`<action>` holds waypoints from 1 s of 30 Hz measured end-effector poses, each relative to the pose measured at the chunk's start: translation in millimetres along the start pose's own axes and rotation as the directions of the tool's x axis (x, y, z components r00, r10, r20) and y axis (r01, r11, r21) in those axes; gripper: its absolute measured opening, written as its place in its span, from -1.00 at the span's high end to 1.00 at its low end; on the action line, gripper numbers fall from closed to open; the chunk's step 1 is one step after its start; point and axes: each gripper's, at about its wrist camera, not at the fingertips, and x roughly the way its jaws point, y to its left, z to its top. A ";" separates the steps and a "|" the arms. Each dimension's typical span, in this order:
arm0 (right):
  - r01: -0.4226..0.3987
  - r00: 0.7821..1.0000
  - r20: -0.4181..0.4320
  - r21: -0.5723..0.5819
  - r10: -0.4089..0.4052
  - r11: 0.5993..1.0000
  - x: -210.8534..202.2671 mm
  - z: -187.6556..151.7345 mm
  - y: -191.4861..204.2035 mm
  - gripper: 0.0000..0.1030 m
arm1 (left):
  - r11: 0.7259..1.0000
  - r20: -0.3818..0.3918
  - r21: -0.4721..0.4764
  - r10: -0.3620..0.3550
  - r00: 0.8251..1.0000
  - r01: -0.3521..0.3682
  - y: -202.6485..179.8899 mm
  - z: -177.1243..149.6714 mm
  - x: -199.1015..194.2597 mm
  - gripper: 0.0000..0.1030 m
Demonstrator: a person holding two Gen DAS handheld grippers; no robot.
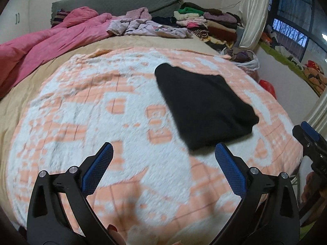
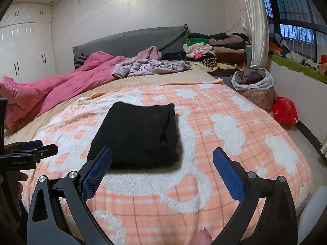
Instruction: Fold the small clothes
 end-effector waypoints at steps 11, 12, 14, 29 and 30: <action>-0.016 0.992 -0.124 -0.008 0.014 1.000 12.1 -43.0 17.4 -0.91 | 0.998 -0.044 -0.034 0.042 0.998 -0.043 21.7 -32.7 4.0 -0.81; -0.014 0.992 -0.129 -0.013 0.013 1.000 12.5 -45.7 18.7 -0.91 | 0.998 -0.050 -0.035 0.043 0.998 -0.045 21.6 -35.9 5.3 -0.81; -0.017 0.990 -0.139 -0.021 0.014 1.000 14.5 -49.2 22.0 -0.91 | 0.999 -0.060 -0.032 0.042 0.997 -0.044 20.1 -39.4 7.2 -0.81; -0.025 0.991 -0.134 -0.028 0.021 0.999 10.5 -51.1 24.2 -0.91 | 0.998 -0.068 -0.021 0.055 0.996 -0.056 13.9 -44.3 4.5 -0.81; -0.025 0.991 -0.135 -0.027 0.021 0.999 10.4 -51.8 23.6 -0.91 | 0.998 -0.068 -0.022 0.057 0.996 -0.058 14.0 -44.2 3.9 -0.81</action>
